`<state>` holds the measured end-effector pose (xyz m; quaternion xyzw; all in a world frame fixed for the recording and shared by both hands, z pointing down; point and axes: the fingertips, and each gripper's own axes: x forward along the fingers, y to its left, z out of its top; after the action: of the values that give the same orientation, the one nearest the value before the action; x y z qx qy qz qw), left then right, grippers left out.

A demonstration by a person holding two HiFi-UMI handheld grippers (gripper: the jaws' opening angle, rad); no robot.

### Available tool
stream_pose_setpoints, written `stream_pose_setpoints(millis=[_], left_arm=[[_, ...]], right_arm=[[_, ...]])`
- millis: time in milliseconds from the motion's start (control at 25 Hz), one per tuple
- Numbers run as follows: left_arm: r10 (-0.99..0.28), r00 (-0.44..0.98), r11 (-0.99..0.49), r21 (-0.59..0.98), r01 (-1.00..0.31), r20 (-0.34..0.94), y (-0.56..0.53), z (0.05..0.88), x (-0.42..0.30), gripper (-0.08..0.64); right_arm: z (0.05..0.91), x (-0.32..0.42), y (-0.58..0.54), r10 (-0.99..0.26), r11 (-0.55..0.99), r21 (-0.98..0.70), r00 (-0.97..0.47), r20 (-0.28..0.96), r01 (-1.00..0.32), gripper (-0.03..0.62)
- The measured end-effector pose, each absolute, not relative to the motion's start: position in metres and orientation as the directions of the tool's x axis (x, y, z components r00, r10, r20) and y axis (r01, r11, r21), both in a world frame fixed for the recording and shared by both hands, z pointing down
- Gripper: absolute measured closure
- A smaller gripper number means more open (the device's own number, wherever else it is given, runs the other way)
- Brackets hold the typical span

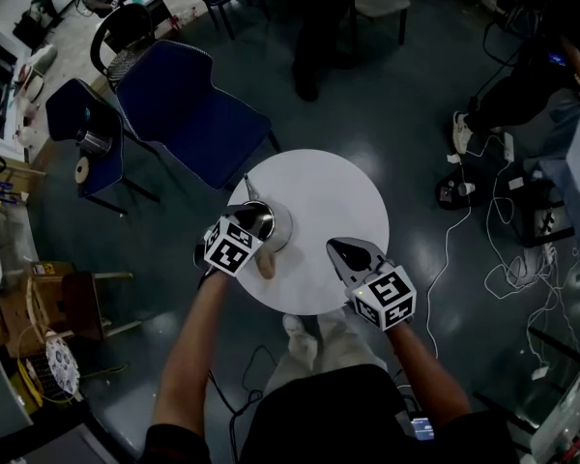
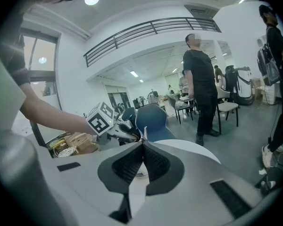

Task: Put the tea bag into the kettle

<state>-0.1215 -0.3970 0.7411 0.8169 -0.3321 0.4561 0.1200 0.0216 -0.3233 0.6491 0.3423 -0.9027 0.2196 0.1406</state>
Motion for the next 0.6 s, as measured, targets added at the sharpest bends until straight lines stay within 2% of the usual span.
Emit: stream_pose_setpoints(millis=[600], left_arm=[[-0.435, 0.356, -0.745, -0.108, -0.658, 0.827, -0.3997, 0.7453, -0.1221, 0.537]], right_arm=[[0.6509, 0.0185, -0.3209, -0.548, 0.675, -0.304, -0.733, 0.404, -0.672, 0.575]])
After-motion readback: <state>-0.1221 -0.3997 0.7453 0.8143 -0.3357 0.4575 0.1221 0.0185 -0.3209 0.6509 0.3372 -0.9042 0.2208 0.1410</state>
